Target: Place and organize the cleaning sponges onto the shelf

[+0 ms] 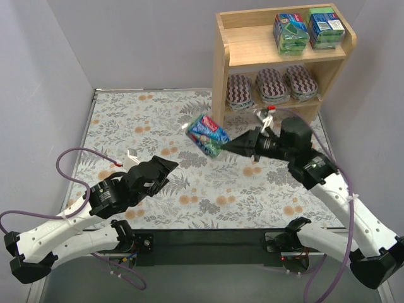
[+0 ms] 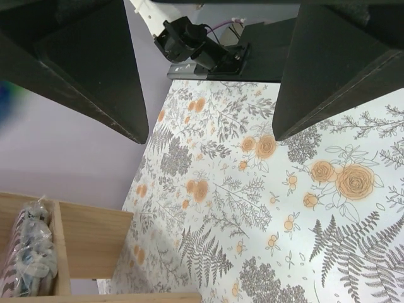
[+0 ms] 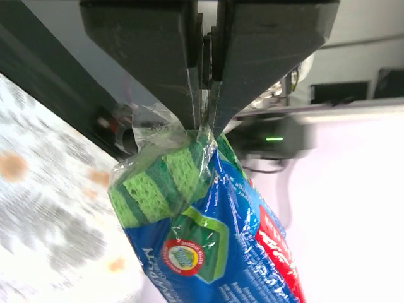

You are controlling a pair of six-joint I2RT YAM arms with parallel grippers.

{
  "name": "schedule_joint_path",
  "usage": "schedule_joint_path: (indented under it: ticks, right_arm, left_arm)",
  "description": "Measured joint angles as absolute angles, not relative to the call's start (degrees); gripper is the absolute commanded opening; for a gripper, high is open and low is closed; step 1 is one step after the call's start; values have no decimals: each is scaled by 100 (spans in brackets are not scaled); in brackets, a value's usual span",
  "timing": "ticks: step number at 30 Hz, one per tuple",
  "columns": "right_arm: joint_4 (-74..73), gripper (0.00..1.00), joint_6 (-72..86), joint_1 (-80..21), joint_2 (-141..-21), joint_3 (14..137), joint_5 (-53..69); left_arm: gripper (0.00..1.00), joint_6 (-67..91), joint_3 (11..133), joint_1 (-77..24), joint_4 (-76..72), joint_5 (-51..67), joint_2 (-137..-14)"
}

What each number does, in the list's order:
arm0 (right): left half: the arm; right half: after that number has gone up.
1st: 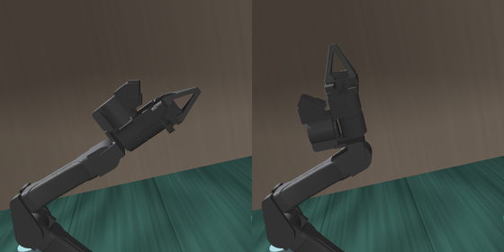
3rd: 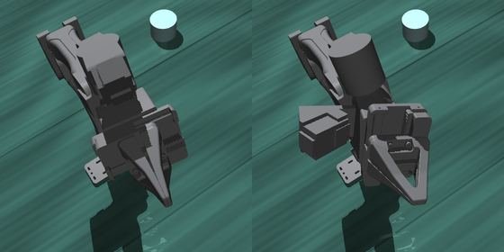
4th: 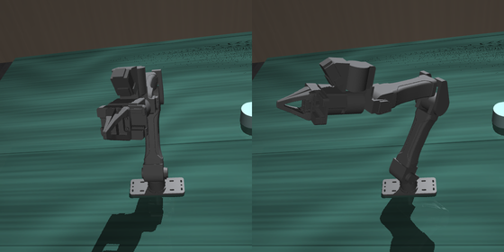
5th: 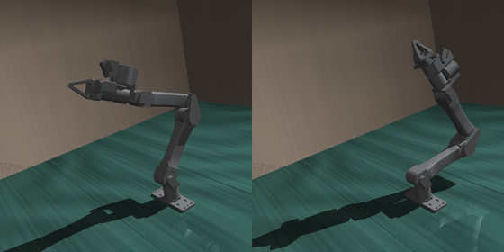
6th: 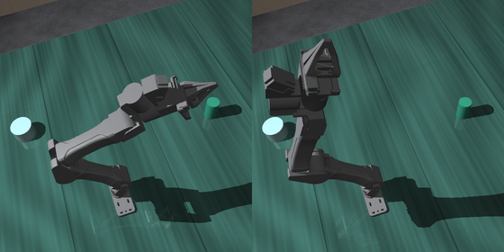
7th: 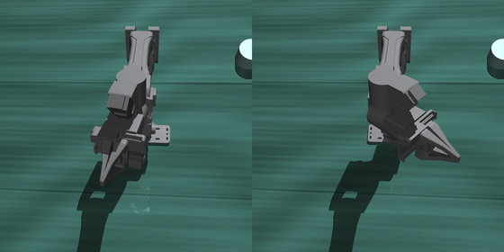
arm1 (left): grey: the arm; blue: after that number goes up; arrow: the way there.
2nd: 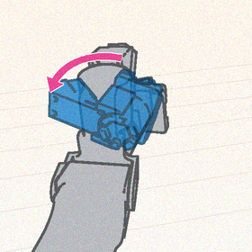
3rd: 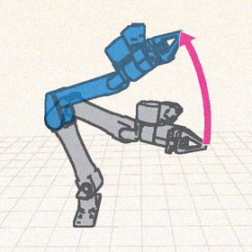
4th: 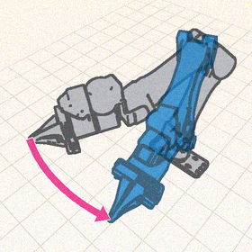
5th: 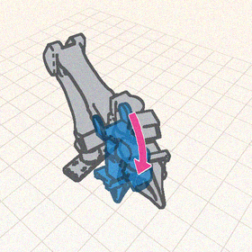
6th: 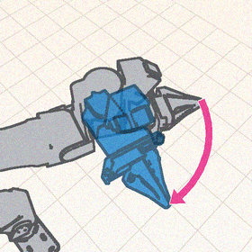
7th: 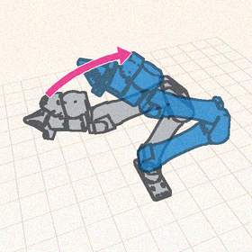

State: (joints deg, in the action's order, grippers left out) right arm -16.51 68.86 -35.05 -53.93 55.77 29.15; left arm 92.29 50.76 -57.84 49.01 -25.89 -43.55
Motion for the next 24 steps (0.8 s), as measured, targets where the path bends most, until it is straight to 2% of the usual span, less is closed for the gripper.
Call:
schedule_joint_path:
  ticks: [6,9,17,24]
  right_arm:
    - [-1352,1,6816,-2401,-6132,8350,3846]
    - [-1157,1,6906,-1894,-6514,9115,3896]
    - [-1066,1,7400,-1140,-7664,9830,3138]
    - [-1267,1,7634,-882,-8630,10680,2606]
  left_arm:
    - [73,9146,5076,-5782,4974,-2759,-4268]
    - [73,9080,5087,-5782,4969,-2755,-4335]
    - [71,8954,5262,-5782,4840,-2571,-4639]
    - [70,8958,5266,-5782,4814,-2460,-4626]
